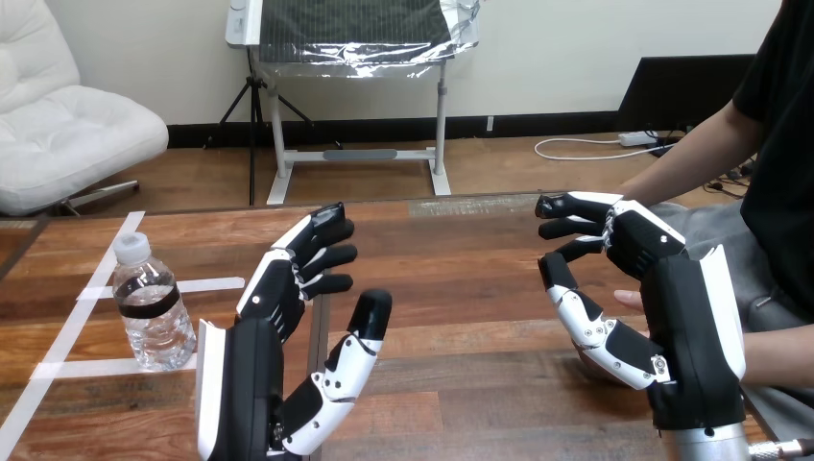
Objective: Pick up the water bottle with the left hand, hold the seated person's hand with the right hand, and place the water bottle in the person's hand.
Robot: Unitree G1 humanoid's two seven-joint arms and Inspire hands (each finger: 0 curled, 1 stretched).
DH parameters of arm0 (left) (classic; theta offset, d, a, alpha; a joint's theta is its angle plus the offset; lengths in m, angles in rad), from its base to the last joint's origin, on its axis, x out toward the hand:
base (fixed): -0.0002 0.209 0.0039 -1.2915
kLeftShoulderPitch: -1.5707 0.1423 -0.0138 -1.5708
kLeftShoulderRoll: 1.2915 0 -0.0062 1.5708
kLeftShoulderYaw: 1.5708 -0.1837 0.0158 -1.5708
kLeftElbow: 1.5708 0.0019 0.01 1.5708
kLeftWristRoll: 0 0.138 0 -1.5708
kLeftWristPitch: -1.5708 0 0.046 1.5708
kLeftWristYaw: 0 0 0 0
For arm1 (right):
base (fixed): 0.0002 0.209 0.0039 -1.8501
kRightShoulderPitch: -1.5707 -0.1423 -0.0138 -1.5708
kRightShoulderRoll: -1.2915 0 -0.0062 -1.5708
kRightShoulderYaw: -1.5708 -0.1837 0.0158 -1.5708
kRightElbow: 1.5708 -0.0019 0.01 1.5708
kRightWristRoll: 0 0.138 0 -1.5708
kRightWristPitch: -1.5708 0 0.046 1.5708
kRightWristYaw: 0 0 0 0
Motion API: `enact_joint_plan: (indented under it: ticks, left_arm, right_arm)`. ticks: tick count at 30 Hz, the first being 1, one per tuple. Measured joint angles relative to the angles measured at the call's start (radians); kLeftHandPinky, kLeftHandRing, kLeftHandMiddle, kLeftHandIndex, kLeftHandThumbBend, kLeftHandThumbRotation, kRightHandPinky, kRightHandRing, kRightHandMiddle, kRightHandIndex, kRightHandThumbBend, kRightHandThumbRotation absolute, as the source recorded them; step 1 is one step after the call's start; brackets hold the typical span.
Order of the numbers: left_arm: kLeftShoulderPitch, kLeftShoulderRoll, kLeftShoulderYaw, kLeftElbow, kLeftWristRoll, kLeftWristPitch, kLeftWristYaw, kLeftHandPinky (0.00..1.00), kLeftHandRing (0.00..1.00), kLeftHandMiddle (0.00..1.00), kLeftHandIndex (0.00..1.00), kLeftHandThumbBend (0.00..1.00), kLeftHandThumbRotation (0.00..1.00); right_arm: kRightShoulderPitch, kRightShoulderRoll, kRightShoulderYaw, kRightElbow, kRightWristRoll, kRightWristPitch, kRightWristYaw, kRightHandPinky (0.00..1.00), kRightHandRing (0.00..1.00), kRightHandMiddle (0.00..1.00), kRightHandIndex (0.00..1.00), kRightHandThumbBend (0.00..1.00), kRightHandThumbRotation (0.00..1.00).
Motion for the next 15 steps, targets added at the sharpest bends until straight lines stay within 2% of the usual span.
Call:
enact_joint_plan:
  ticks: [7,15]
  left_arm:
    - [0.000,0.001,0.020,-0.025,-0.008,-0.002,-0.015,0.70,0.77,0.81,0.82,0.42,0.45]
    - [0.000,-0.002,0.082,-0.064,0.041,-0.012,0.008,0.69,0.76,0.81,0.82,0.41,0.43]
  right_arm:
    - [0.000,0.001,0.000,0.000,-0.005,0.000,0.000,0.52,0.64,0.69,0.64,0.37,0.13]
    - [0.000,0.004,0.000,0.000,-0.004,0.000,0.000,0.52,0.63,0.69,0.64,0.38,0.14]
